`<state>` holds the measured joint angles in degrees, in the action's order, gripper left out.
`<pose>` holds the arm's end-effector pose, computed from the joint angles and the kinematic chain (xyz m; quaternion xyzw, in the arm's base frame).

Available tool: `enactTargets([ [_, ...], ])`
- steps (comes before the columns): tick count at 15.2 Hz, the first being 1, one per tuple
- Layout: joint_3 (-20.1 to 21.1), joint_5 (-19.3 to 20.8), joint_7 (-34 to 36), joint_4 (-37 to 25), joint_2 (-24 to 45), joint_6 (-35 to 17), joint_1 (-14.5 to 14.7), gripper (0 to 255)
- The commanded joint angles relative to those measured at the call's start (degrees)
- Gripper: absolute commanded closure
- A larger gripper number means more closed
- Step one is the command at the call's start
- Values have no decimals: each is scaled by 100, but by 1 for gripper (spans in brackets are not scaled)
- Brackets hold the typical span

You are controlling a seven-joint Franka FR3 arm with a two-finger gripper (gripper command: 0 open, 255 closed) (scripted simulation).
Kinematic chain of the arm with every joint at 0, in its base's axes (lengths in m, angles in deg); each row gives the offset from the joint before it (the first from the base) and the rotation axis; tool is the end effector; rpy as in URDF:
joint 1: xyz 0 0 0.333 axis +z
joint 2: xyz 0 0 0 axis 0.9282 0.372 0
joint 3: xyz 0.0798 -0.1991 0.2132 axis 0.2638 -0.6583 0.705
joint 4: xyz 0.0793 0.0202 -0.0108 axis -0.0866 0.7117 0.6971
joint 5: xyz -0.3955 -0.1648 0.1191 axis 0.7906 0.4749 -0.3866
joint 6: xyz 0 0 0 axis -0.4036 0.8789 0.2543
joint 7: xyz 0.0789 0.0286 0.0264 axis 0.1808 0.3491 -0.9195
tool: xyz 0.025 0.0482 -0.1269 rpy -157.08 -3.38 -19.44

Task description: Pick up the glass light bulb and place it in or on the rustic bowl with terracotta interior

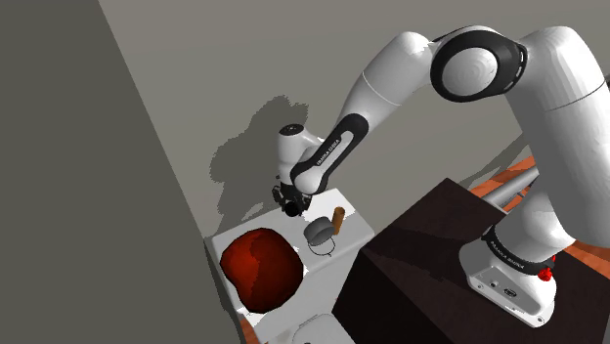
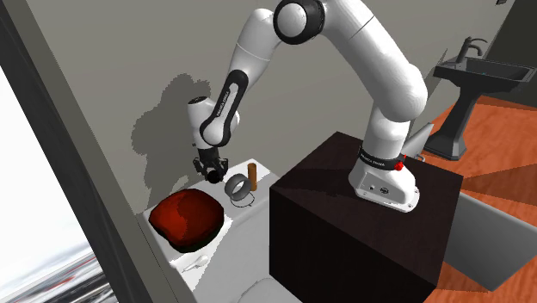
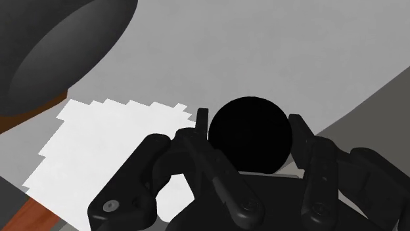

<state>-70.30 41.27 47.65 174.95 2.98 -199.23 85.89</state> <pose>0.5475 0.2896 -0.0267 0.8764 -0.4799 -0.0391 0.0113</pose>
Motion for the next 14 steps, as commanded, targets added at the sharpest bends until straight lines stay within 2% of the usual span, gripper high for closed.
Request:
enactTargets([
  [1,-17,-2,2,-9,4,-1,-12,255],
  [4,-24,4,4,-19,40,-27,-10,255],
  [14,104,-85,-30,309,-680,369,-115,255],
])
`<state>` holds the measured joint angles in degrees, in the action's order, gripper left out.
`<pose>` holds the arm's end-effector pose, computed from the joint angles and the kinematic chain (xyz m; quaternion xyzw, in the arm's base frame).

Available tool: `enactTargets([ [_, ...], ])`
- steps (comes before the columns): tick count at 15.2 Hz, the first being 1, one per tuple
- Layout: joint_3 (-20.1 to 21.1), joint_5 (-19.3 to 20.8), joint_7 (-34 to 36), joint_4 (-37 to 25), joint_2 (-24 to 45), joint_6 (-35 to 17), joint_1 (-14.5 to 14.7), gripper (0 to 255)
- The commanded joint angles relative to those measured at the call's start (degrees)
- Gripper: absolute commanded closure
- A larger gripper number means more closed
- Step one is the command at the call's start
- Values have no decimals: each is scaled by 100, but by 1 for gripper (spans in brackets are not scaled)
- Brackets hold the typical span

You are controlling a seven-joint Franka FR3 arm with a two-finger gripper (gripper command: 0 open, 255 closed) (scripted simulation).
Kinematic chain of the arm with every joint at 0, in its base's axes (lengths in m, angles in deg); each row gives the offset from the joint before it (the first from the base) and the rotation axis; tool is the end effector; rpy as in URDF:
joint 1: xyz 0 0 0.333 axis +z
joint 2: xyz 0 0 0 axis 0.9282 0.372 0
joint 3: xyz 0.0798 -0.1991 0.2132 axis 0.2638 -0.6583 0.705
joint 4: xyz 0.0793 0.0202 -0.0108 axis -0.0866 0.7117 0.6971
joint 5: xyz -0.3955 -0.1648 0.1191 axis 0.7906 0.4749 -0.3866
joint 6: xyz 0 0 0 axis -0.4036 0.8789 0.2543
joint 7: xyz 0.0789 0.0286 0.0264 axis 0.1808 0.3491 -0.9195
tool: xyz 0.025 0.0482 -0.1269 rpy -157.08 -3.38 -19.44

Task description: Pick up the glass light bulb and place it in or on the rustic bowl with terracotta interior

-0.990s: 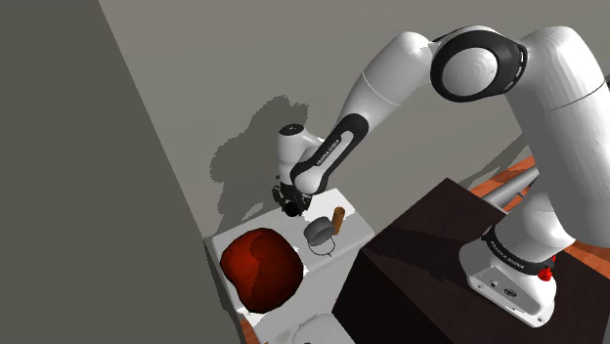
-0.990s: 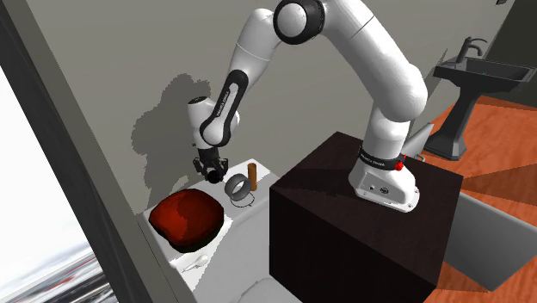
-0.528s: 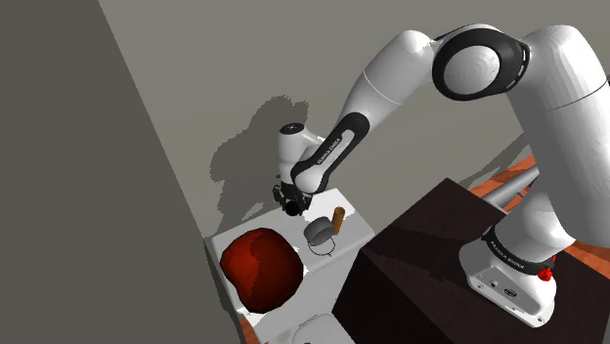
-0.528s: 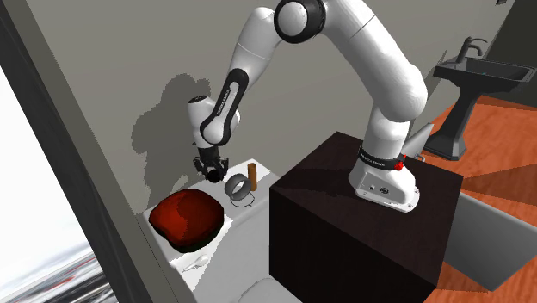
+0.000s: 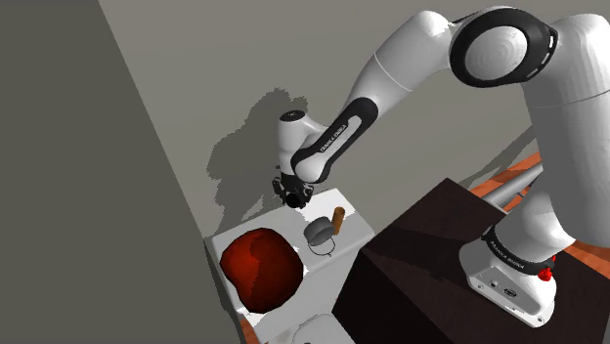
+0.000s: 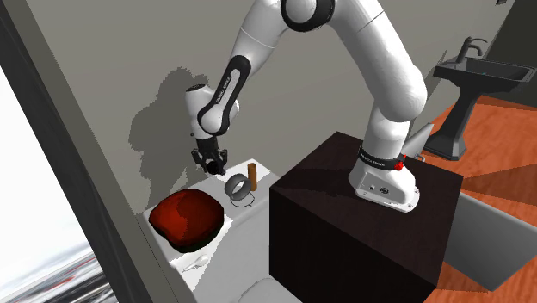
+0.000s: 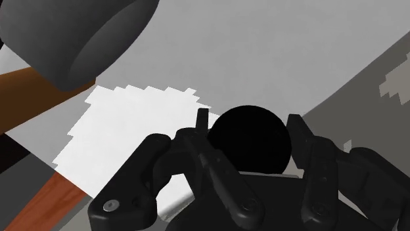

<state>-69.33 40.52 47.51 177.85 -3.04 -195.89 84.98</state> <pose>0.5503 0.2894 0.0167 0.8754 -0.4816 -0.0396 0.0131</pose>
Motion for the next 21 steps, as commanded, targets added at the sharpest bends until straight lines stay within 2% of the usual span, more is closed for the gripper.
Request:
enactTargets([
  [1,21,-21,-20,45,-147,79,-35,255],
  [21,272,-287,-144,297,-1422,1096,-231,255],
])
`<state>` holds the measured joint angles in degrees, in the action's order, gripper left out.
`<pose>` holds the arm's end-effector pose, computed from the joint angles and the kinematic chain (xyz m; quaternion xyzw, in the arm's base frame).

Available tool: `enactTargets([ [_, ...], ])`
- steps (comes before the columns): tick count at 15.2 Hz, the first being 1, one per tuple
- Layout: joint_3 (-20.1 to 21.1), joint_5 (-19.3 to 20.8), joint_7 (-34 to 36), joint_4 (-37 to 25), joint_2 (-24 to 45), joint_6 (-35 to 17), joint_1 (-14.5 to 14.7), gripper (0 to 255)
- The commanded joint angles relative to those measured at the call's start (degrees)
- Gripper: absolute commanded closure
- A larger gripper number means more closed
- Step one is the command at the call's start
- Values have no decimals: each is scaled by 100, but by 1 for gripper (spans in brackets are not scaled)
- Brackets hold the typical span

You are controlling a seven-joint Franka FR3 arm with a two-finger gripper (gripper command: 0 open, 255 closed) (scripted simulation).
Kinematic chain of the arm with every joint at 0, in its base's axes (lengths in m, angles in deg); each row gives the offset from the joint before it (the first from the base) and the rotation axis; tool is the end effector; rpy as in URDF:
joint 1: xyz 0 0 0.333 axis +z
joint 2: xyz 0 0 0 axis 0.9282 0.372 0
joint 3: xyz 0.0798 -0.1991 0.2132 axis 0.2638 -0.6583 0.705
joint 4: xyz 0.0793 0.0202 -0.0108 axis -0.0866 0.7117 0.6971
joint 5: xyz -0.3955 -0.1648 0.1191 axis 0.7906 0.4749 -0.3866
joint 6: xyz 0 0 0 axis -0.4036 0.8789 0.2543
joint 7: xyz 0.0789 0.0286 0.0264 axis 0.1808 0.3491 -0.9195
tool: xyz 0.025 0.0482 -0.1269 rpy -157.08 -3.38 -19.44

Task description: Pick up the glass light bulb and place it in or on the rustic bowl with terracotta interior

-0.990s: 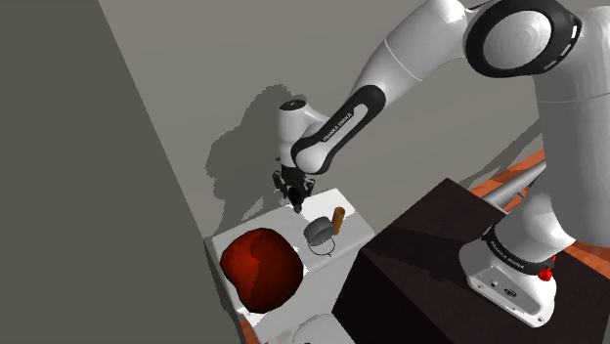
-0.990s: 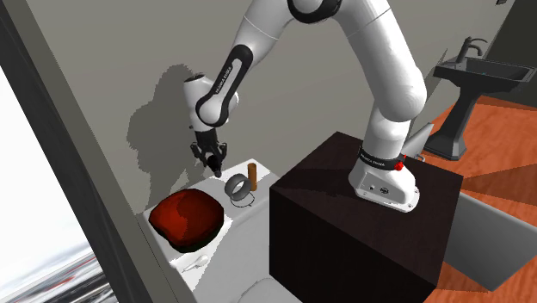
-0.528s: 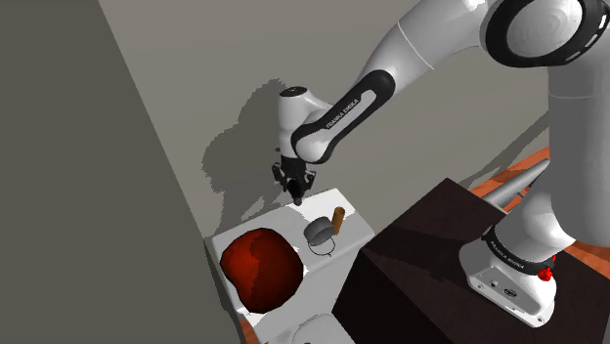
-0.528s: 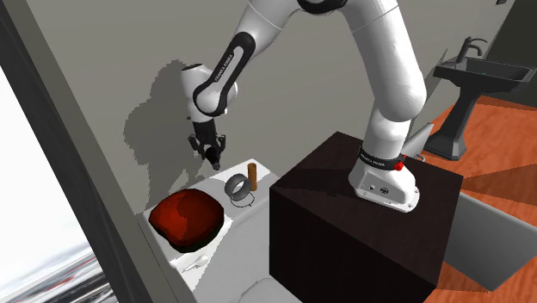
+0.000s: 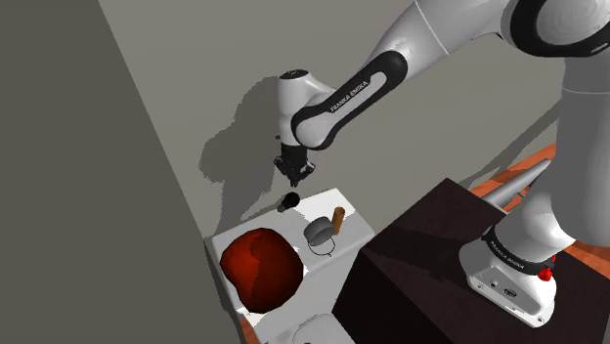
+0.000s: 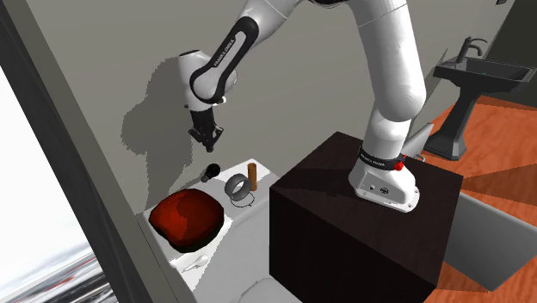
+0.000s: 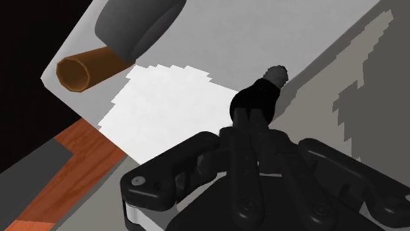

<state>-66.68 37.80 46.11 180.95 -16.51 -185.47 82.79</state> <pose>0.5604 0.2922 0.1296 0.8755 -0.4813 -0.0402 0.0137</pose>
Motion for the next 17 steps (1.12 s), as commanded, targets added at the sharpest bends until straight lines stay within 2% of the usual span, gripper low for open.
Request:
enactTargets([
  [1,18,-29,-12,-14,-133,110,-20,255],
  [3,18,-26,-23,14,-111,92,-23,255],
  [4,18,-27,-23,14,-111,92,-22,0],
  [6,-430,630,1228,387,-44,-741,621,0],
  [9,-1512,1792,3408,516,358,-1591,1941,0],
  [11,-2323,2471,4887,343,822,-1868,2896,0],
  [14,-3372,2979,6764,-212,1777,-1889,4157,0],
  [15,-3480,2997,6966,-305,1918,-1860,4290,0],
  [17,-3489,2985,6961,-394,2068,-1940,4242,0],
])
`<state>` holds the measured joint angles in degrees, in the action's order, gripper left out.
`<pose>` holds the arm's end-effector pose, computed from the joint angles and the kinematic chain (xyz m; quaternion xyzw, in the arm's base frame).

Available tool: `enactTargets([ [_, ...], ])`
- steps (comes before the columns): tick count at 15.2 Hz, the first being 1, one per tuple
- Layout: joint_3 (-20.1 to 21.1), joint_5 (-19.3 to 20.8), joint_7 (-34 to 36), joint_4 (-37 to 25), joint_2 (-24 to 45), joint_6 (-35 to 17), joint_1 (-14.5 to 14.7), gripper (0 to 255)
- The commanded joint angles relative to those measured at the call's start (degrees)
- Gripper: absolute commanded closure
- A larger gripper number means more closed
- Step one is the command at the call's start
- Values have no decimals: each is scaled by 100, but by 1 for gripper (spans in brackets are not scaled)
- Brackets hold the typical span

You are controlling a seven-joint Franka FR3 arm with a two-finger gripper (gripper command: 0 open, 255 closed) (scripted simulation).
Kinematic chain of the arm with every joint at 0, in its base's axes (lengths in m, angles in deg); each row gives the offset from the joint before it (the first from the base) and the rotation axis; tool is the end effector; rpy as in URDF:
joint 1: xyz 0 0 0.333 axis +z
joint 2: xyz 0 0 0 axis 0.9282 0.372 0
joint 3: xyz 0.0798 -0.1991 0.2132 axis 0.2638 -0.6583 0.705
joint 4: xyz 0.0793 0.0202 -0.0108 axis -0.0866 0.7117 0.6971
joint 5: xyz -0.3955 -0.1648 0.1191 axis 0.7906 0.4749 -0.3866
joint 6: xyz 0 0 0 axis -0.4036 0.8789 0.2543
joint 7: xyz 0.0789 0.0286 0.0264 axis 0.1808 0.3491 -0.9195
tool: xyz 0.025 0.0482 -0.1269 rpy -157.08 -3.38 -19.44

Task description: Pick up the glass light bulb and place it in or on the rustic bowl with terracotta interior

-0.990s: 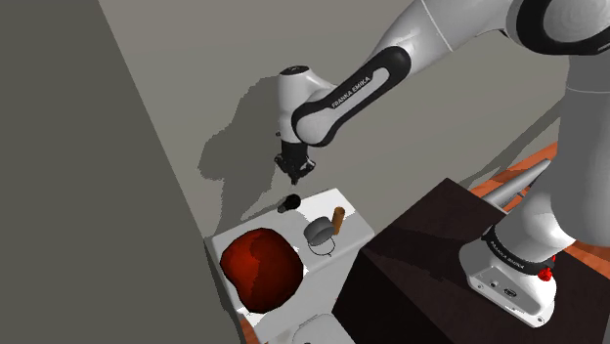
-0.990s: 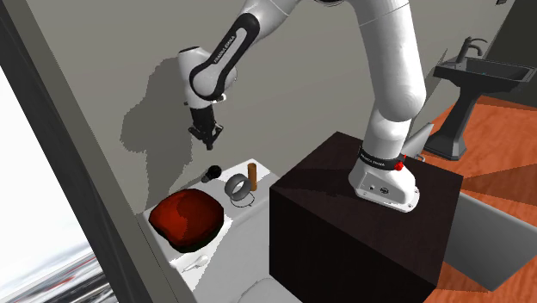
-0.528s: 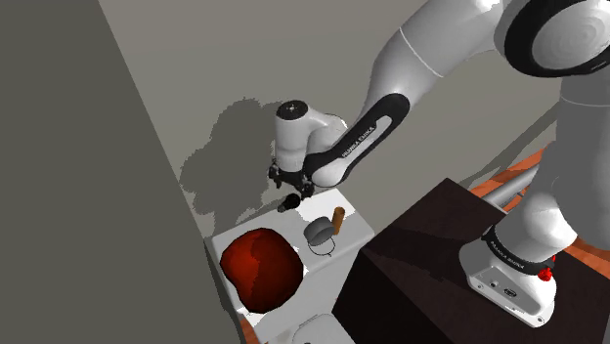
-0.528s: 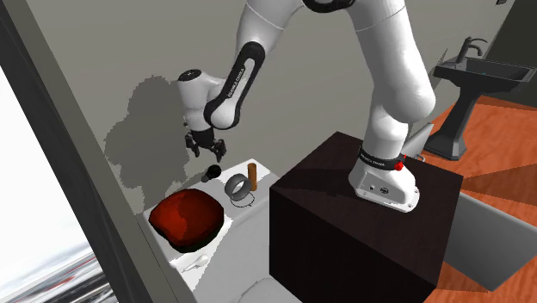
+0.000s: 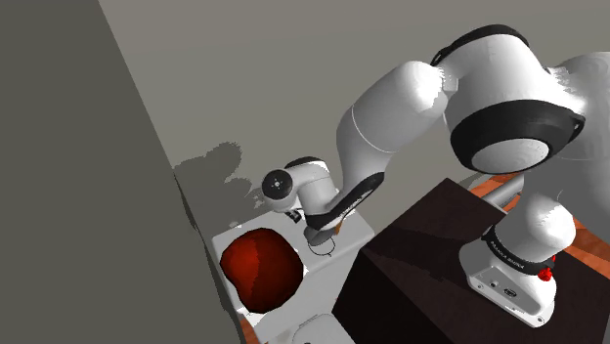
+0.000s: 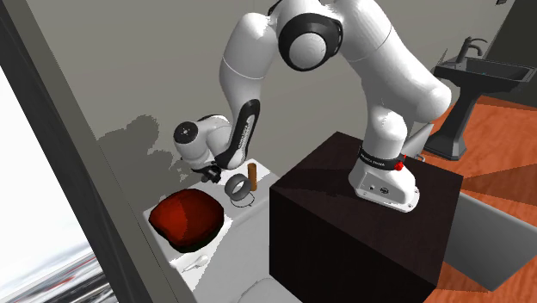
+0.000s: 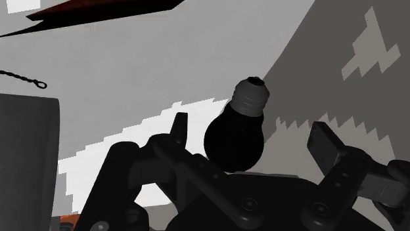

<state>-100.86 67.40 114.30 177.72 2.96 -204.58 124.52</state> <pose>0.5138 0.3454 -0.0116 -0.7321 0.6326 -0.2525 0.0026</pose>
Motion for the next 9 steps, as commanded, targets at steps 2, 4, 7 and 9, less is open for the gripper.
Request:
enactTargets([
  [2,-73,22,143,-166,272,-101,11,0],
  [4,-73,19,143,-267,423,-170,-47,0],
  [7,-69,21,145,-350,542,-220,-97,0],
  [9,-67,25,147,-350,541,-219,-99,0],
])
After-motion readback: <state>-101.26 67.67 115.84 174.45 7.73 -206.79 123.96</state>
